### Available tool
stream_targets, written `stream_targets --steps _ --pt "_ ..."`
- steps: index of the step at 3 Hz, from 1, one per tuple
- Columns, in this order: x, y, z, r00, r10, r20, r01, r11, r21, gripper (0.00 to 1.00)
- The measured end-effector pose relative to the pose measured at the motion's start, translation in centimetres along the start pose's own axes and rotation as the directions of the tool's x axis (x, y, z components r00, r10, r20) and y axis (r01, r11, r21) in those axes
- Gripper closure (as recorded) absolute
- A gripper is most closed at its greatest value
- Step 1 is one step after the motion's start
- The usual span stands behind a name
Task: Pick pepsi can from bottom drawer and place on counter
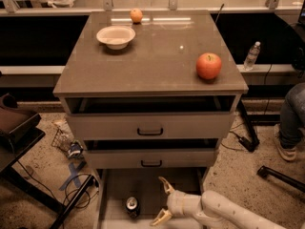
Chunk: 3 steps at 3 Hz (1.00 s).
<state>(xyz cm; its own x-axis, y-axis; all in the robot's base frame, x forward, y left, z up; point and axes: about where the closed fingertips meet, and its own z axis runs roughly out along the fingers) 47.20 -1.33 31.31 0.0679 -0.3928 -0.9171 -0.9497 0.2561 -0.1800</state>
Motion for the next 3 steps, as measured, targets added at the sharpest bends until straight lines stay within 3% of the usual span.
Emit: stream_targets --steps 1,3 --pt "2.9 1.8 4.2 1.000 0.003 0.011 -0.002 0.9975 -0.070 0.00" --pt "5.2 4.6 10.2 0.996 0.068 0.050 -0.060 0.9877 -0.144 0.00"
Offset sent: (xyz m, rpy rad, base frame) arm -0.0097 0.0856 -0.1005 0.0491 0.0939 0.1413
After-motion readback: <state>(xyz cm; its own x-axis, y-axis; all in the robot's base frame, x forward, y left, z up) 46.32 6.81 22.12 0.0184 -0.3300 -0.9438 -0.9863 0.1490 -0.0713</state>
